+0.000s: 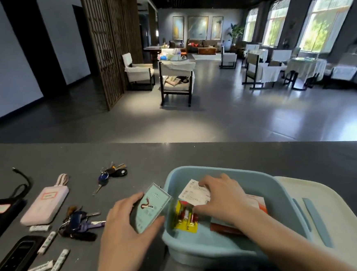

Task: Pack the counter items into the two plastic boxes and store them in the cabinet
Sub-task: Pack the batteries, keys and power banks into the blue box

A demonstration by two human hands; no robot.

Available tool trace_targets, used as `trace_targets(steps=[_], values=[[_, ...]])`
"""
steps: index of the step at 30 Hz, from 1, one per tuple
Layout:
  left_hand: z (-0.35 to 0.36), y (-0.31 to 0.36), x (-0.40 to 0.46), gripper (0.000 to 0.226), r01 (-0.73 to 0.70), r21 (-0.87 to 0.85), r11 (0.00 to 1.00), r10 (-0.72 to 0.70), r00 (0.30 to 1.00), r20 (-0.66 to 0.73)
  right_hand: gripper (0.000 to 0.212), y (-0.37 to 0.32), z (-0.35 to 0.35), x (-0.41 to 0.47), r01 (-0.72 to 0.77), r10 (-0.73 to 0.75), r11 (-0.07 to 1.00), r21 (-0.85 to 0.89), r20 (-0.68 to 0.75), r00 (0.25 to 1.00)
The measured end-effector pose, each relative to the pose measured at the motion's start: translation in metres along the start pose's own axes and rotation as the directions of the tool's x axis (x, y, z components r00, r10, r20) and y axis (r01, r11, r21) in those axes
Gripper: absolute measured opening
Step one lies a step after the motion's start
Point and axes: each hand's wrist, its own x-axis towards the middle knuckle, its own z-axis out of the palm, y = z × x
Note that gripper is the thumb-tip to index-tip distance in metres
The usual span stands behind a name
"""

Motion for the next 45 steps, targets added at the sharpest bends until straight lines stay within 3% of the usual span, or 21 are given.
trace_targets(steps=[5,10,15,19,21,26,30,33,38,41,45], values=[[-0.002,-0.006,0.002,0.062,0.007,0.004,1.0,-0.007,0.999,-0.043,0.071,-0.006,0.028,0.034,0.093,-0.077,0.992,-0.087,0.172,0.982],[0.001,-0.014,-0.001,0.064,0.031,0.019,0.999,-0.03,0.998,-0.047,0.065,-0.007,0.052,0.045,0.117,-0.07,0.975,-0.188,0.24,0.968],[0.007,-0.013,-0.003,0.063,0.033,0.013,0.999,-0.033,0.998,-0.045,0.071,-0.009,0.059,0.047,0.091,-0.044,0.973,-0.213,0.217,0.975],[0.011,-0.008,-0.002,0.063,0.017,0.01,1.0,-0.017,0.999,-0.029,0.095,-0.008,0.058,0.048,0.06,-0.021,0.944,-0.325,0.121,0.992],[0.012,-0.005,-0.003,0.064,0.013,0.008,1.0,-0.013,1.0,-0.016,0.091,-0.008,0.058,0.048,0.08,-0.044,0.931,-0.355,0.108,0.993],[0.006,-0.003,-0.004,0.063,0.009,0.002,1.0,-0.009,1.0,-0.013,0.054,0.01,0.044,0.051,0.179,-0.152,0.974,-0.139,0.182,0.972],[0.0,-0.002,-0.003,0.061,0.016,0.006,1.0,-0.016,1.0,-0.019,0.098,0.016,0.043,0.044,0.283,-0.23,0.956,-0.074,0.408,0.883],[0.001,0.001,-0.004,0.06,0.016,-0.006,1.0,-0.016,1.0,-0.023,0.108,0.011,0.054,0.037,0.271,-0.204,0.954,-0.131,0.38,0.902],[0.001,0.002,-0.004,0.061,0.01,0.021,1.0,-0.01,1.0,-0.02,0.087,0.007,0.06,0.033,0.251,-0.184,0.957,-0.145,0.364,0.913],[0.002,0.005,-0.002,0.059,0.004,0.029,1.0,-0.004,1.0,-0.017,0.084,0.004,0.057,0.038,0.221,-0.191,0.973,-0.072,0.299,0.935],[0.005,0.008,0.0,0.058,-0.006,0.03,1.0,0.007,1.0,-0.028,0.08,-0.007,0.059,0.048,0.277,-0.235,0.953,-0.121,0.28,0.931]])
